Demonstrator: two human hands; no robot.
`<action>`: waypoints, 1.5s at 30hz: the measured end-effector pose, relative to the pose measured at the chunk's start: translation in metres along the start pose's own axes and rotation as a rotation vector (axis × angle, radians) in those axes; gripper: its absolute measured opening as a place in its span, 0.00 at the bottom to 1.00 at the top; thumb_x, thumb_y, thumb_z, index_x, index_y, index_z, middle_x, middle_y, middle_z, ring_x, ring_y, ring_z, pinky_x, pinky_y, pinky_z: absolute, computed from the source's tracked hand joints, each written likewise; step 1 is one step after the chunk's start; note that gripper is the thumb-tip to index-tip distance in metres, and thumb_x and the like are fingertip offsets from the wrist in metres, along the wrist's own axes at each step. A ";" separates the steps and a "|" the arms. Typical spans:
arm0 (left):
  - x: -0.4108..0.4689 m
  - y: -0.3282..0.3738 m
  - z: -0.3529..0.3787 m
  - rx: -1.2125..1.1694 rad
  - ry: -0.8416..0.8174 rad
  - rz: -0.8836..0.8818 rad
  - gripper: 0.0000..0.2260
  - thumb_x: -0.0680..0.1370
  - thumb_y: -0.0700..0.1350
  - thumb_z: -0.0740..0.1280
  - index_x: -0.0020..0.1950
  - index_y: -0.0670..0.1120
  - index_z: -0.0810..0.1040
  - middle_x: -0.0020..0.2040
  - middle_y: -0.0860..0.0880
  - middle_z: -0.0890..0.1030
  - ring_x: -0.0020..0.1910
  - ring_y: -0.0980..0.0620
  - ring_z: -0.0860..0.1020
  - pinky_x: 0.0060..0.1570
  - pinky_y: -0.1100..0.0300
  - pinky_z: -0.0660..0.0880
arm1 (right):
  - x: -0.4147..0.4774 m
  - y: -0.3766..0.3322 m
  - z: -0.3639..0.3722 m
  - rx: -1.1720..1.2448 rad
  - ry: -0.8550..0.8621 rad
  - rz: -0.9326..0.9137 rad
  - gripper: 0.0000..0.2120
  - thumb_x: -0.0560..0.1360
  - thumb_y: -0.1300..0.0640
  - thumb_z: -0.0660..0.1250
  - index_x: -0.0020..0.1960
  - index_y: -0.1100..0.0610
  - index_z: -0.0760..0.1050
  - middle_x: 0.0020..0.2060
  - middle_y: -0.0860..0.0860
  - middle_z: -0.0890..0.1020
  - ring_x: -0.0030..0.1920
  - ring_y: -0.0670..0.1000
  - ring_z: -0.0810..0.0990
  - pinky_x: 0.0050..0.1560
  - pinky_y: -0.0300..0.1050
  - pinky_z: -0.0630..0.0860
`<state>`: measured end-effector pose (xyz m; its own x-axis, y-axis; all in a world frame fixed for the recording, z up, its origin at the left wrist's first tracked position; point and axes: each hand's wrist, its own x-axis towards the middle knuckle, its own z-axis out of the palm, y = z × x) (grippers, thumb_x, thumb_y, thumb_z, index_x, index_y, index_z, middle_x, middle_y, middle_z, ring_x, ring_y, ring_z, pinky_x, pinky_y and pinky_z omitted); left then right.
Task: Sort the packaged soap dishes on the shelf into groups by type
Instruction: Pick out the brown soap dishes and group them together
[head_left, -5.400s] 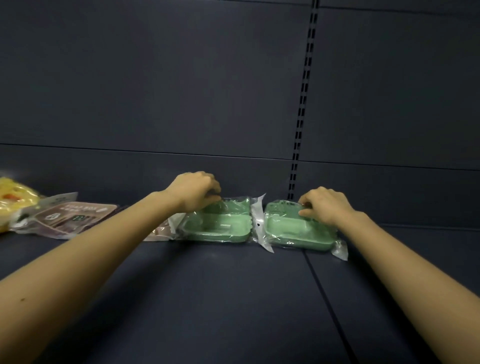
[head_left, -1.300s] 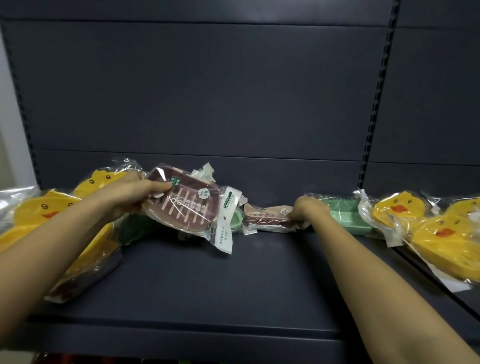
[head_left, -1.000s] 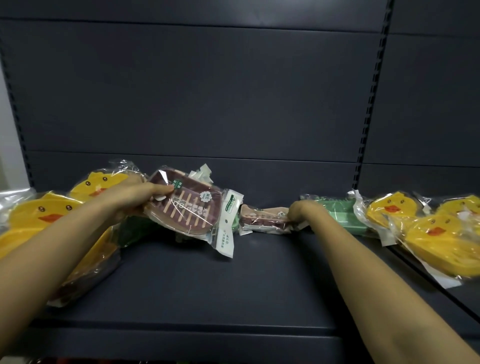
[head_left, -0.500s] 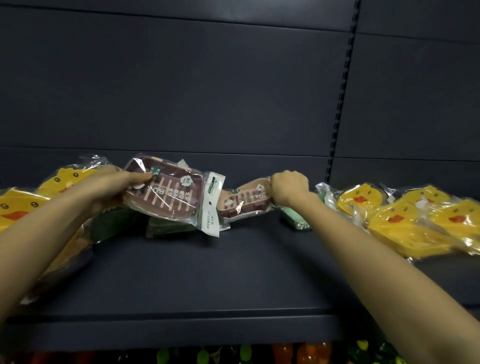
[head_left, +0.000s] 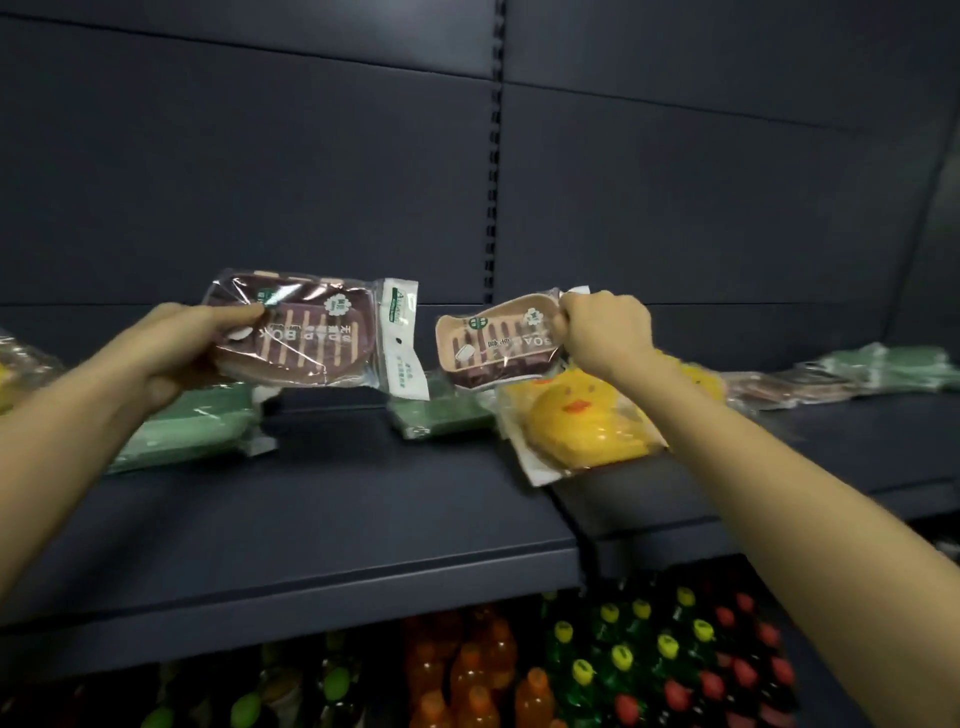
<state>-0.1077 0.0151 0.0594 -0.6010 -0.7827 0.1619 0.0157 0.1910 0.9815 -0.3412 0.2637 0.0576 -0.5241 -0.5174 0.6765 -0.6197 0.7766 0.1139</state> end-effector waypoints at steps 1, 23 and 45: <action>-0.006 0.004 0.018 -0.017 -0.015 0.008 0.05 0.75 0.45 0.67 0.42 0.45 0.77 0.21 0.53 0.80 0.19 0.58 0.77 0.20 0.68 0.74 | -0.007 0.022 -0.003 0.003 -0.009 0.026 0.12 0.80 0.58 0.55 0.57 0.60 0.74 0.52 0.59 0.81 0.52 0.62 0.79 0.41 0.45 0.62; -0.088 0.019 0.362 -0.071 -0.298 -0.041 0.14 0.75 0.44 0.67 0.57 0.39 0.76 0.38 0.45 0.82 0.31 0.50 0.80 0.29 0.60 0.79 | -0.151 0.372 -0.010 -0.007 -0.188 0.410 0.11 0.79 0.54 0.55 0.48 0.59 0.73 0.51 0.61 0.80 0.47 0.62 0.75 0.41 0.46 0.64; -0.046 -0.003 0.615 0.185 -0.318 -0.115 0.12 0.78 0.39 0.60 0.61 0.37 0.71 0.42 0.43 0.80 0.34 0.48 0.78 0.29 0.60 0.76 | -0.098 0.568 0.067 0.108 -0.240 0.476 0.14 0.79 0.52 0.53 0.44 0.58 0.73 0.42 0.57 0.74 0.42 0.59 0.68 0.42 0.47 0.65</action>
<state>-0.5715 0.4150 -0.0137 -0.8087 -0.5879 -0.0166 -0.1932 0.2389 0.9516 -0.6813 0.7314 0.0070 -0.8724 -0.1947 0.4484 -0.3311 0.9102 -0.2489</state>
